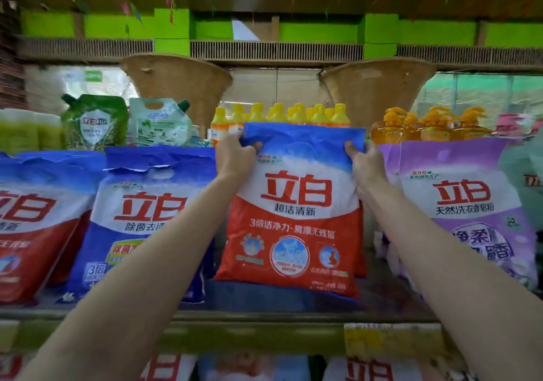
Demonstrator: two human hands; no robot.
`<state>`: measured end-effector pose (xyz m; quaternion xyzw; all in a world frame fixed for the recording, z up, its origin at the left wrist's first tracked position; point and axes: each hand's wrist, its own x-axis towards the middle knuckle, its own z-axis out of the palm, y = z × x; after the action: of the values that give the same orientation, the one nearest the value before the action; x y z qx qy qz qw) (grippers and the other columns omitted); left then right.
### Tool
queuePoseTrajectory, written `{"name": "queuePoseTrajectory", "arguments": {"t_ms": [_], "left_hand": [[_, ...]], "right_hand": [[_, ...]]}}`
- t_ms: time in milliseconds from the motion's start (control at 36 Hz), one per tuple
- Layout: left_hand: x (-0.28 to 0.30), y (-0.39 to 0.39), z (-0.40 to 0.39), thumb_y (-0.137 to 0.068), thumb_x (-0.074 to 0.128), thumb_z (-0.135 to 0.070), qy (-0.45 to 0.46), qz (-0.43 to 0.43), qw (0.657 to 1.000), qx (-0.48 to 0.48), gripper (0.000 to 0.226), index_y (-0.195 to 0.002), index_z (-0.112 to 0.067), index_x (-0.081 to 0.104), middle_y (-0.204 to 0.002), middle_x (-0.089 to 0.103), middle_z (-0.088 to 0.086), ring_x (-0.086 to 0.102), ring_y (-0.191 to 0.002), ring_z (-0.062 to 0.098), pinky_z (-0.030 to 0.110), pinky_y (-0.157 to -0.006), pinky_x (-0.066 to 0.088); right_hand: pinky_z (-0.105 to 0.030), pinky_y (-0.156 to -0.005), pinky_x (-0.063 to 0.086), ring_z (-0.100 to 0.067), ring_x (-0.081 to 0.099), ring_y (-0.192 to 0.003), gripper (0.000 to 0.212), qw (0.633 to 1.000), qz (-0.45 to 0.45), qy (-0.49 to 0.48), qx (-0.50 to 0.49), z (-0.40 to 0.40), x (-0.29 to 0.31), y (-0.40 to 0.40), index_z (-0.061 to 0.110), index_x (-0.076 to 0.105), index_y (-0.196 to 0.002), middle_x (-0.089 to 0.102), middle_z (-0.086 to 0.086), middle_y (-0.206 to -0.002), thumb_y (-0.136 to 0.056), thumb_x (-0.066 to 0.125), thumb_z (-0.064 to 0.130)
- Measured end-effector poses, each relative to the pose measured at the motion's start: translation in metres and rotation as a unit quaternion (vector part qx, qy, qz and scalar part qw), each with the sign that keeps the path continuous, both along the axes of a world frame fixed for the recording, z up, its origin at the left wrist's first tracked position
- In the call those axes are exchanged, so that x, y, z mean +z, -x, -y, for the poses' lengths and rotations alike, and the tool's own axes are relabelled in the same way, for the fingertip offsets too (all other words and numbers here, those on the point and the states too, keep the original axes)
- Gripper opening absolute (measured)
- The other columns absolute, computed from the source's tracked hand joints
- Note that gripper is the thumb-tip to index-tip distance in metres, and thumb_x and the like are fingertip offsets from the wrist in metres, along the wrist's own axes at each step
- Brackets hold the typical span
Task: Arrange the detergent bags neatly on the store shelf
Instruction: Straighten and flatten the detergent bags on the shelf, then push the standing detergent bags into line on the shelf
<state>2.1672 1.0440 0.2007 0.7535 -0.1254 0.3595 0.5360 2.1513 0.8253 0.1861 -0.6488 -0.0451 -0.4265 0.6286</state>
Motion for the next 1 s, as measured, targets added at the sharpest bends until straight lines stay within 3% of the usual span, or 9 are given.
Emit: {"name": "queuePoseTrajectory", "arguments": {"t_ms": [83, 139, 250, 361, 472, 611, 750, 861, 1000], "left_hand": [[-0.006, 0.004, -0.02, -0.084, 0.064, -0.015, -0.019, -0.013, 0.999, 0.037, 0.02, -0.096, 0.001, 0.064, -0.096, 0.064, 0.018, 0.059, -0.091, 0.034, 0.039, -0.08, 0.051], [-0.02, 0.007, -0.031, -0.085, 0.064, -0.013, -0.05, -0.035, 0.996, 0.069, 0.016, -0.077, -0.001, 0.058, -0.084, 0.057, 0.016, 0.056, -0.086, 0.033, 0.037, -0.073, 0.045], [-0.036, 0.007, -0.042, -0.088, 0.06, -0.012, -0.067, -0.058, 0.992, 0.095, 0.031, -0.061, -0.006, 0.046, -0.086, 0.057, 0.027, 0.057, -0.094, 0.037, 0.039, -0.071, 0.038], [-0.025, 0.001, -0.038, -0.087, 0.061, -0.014, -0.072, -0.048, 0.991, 0.103, 0.021, -0.074, 0.002, 0.06, -0.1, 0.064, 0.027, 0.058, -0.1, 0.038, 0.041, -0.075, 0.042], [-0.043, -0.015, -0.029, -0.087, 0.057, -0.009, -0.109, -0.03, 0.986, 0.122, 0.016, -0.096, 0.004, 0.061, -0.108, 0.061, 0.023, 0.054, -0.104, 0.036, 0.032, -0.076, 0.033], [-0.047, -0.016, -0.011, -0.083, 0.054, -0.004, -0.159, -0.012, 0.974, 0.162, 0.055, -0.135, -0.002, 0.037, -0.133, 0.037, 0.02, 0.037, -0.122, 0.037, 0.038, -0.098, 0.032], [-0.042, 0.005, 0.019, -0.074, 0.058, -0.006, -0.232, 0.096, 0.951, 0.18, 0.058, -0.129, -0.008, 0.041, -0.138, 0.032, 0.016, 0.028, -0.132, 0.035, 0.043, -0.113, 0.018], [-0.042, 0.022, 0.044, -0.079, 0.057, -0.009, -0.307, 0.1, 0.942, 0.091, 0.037, -0.116, -0.008, 0.053, -0.122, 0.043, 0.013, 0.04, -0.118, 0.031, 0.038, -0.096, 0.035], [-0.051, 0.048, 0.076, -0.087, 0.055, -0.022, -0.507, 0.048, 0.856, 0.089, 0.03, -0.116, -0.013, 0.056, -0.125, 0.042, 0.014, 0.033, -0.124, 0.034, 0.042, -0.096, 0.035]], "right_hand": [[-0.057, -0.084, 0.047, -0.029, 0.056, -0.081, 0.018, 1.0, -0.012, 0.0, 0.022, -0.017, -0.009, -0.012, 0.021, 0.046, -0.073, 0.055, -0.011, -0.085, -0.085, 0.058, 0.027], [-0.05, -0.077, 0.047, -0.024, 0.052, -0.08, 0.024, 0.999, -0.03, 0.002, 0.027, -0.035, -0.024, -0.014, 0.022, 0.043, -0.07, 0.053, -0.007, -0.079, -0.089, 0.057, 0.024], [-0.035, -0.071, 0.038, -0.021, 0.05, -0.083, 0.03, 0.998, -0.048, 0.028, -0.019, -0.054, -0.032, -0.022, 0.023, 0.04, -0.068, 0.053, -0.006, -0.088, -0.095, 0.052, 0.021], [-0.041, -0.076, 0.043, -0.03, 0.054, -0.084, 0.021, 0.996, -0.045, 0.056, -0.048, -0.049, -0.021, -0.036, 0.02, 0.044, -0.076, 0.058, -0.012, -0.085, -0.094, 0.051, 0.026], [-0.038, -0.068, 0.035, -0.022, 0.045, -0.078, 0.024, 0.991, -0.055, 0.099, -0.074, -0.043, -0.034, -0.029, 0.008, 0.053, -0.088, 0.046, -0.004, -0.077, -0.1, 0.042, 0.026], [-0.042, -0.089, 0.046, -0.03, 0.058, -0.108, 0.032, 0.985, -0.13, 0.097, -0.053, -0.031, -0.038, -0.022, 0.008, 0.051, -0.118, 0.06, -0.009, -0.113, -0.095, 0.05, 0.031], [-0.041, -0.098, 0.043, -0.028, 0.053, -0.118, 0.046, 0.973, -0.169, 0.147, -0.058, -0.025, -0.044, -0.007, 0.006, 0.043, -0.13, 0.055, -0.011, -0.129, -0.093, 0.054, 0.031], [-0.035, -0.086, 0.041, -0.033, 0.052, -0.117, 0.049, 0.934, -0.192, 0.276, -0.12, -0.024, -0.05, 0.011, 0.007, 0.043, -0.128, 0.054, -0.014, -0.13, -0.09, 0.056, 0.036], [-0.037, -0.097, 0.04, -0.031, 0.047, -0.123, 0.05, 0.908, -0.165, 0.361, -0.135, -0.003, -0.046, 0.045, 0.006, 0.04, -0.132, 0.046, -0.015, -0.137, -0.088, 0.056, 0.024]]}}
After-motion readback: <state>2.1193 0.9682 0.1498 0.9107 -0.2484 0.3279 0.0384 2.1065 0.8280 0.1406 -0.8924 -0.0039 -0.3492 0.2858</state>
